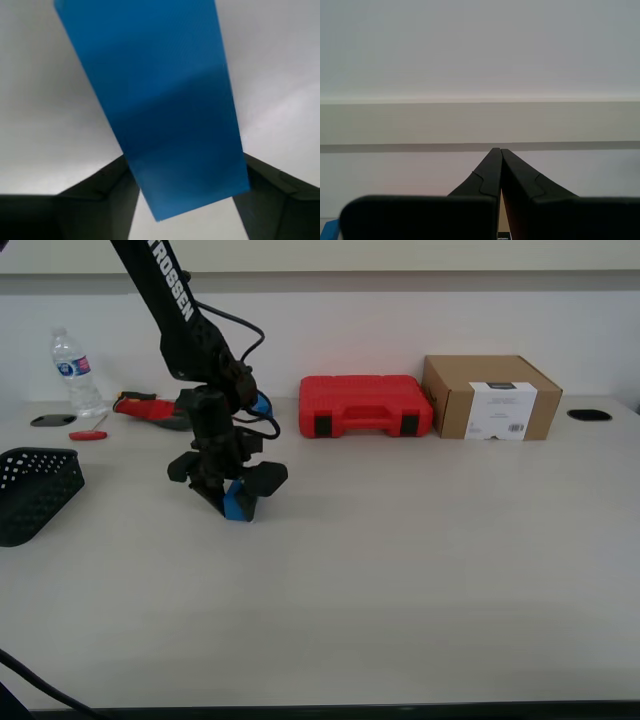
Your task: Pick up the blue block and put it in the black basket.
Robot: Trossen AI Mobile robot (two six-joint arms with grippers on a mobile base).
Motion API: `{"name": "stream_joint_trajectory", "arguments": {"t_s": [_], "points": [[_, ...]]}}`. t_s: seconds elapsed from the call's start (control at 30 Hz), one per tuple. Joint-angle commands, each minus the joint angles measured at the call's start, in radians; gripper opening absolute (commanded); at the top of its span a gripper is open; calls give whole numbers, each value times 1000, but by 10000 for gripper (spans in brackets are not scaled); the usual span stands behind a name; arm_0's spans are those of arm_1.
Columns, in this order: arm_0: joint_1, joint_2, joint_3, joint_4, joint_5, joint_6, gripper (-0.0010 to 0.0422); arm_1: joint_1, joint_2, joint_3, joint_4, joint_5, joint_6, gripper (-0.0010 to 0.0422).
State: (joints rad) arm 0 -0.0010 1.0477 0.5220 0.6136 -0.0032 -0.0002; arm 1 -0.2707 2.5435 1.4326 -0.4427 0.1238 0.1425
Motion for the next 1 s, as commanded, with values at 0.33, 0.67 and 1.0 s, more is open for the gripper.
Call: {"name": "stream_joint_trajectory", "arguments": {"t_s": [0.33, 0.67, 1.0], "points": [[1, 0, 1, 3, -2, 0, 0, -6, -101, 79, -100, 13, 43, 1], [1, 0, 1, 3, -2, 0, 0, 84, -417, 28, -169, -267, 198, -1], [1, 0, 1, 2, -2, 0, 0, 507, -501, -105, -184, -267, 226, -1]]}}
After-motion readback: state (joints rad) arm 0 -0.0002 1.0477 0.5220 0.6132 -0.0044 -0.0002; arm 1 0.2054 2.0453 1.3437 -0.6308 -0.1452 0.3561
